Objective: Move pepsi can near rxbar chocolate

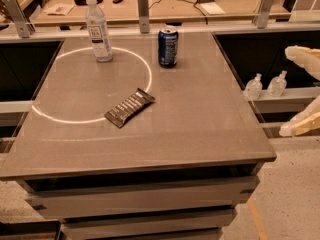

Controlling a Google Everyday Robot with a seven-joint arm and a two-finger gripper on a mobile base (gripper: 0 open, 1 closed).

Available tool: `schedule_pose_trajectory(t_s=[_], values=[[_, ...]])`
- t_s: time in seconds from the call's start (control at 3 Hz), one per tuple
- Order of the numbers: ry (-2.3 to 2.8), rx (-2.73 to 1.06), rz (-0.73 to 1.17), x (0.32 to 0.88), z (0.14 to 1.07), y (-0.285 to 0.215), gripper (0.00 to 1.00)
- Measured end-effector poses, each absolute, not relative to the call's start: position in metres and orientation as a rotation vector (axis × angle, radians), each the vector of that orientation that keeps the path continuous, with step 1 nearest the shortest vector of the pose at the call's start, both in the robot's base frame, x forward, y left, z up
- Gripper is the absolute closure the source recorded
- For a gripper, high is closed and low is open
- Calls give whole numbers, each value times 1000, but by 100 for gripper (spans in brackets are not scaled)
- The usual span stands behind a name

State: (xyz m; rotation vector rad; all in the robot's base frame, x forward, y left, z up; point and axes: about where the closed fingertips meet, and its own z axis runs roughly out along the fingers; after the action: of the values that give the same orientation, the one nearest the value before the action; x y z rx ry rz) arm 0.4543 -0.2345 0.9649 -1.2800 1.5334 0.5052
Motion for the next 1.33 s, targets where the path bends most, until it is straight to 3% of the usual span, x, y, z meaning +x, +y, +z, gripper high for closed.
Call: schedule_pose_trajectory(t_s=[0.67,1.33], values=[[1453,-1172,603,456,978,-224,0],[1407,-1045,781,525,974,-188,0]])
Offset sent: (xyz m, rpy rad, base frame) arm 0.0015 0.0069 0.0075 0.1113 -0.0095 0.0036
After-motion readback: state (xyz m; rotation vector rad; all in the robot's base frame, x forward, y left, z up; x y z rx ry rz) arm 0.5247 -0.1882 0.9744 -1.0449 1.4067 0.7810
